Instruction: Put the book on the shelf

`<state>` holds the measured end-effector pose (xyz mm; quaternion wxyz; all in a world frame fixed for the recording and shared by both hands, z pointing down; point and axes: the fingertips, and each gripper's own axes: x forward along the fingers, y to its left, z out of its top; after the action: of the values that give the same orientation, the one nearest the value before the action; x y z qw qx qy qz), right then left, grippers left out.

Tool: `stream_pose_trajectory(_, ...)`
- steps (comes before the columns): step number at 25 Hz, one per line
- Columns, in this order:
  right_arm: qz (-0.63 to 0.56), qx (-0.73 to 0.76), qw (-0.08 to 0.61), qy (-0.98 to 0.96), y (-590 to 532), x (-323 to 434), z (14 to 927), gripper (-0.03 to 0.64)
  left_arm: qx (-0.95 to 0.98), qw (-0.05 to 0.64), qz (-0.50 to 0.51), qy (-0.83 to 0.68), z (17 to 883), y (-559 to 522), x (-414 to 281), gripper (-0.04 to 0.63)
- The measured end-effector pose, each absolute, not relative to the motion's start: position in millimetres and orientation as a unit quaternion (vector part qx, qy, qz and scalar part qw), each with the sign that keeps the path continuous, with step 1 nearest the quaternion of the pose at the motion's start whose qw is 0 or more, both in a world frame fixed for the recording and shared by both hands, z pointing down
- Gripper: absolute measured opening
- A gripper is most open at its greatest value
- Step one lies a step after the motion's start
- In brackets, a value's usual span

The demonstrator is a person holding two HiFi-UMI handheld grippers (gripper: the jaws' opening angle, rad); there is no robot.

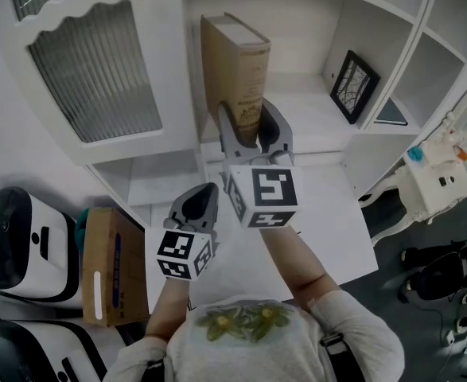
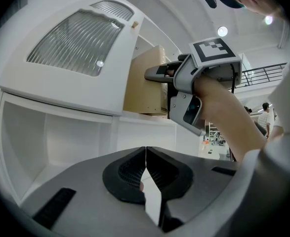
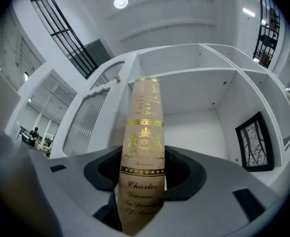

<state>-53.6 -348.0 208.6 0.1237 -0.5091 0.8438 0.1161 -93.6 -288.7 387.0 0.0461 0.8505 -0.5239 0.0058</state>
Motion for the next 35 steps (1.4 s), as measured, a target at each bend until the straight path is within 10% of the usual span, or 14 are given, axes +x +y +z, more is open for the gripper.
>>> stream_pose_trajectory(35,0.067,-0.506,0.088,0.855,-395.5,-88.2,218.3,0.219,0.85,0.057,0.004,-0.523,393.4,-292.9,-103.7,0.029)
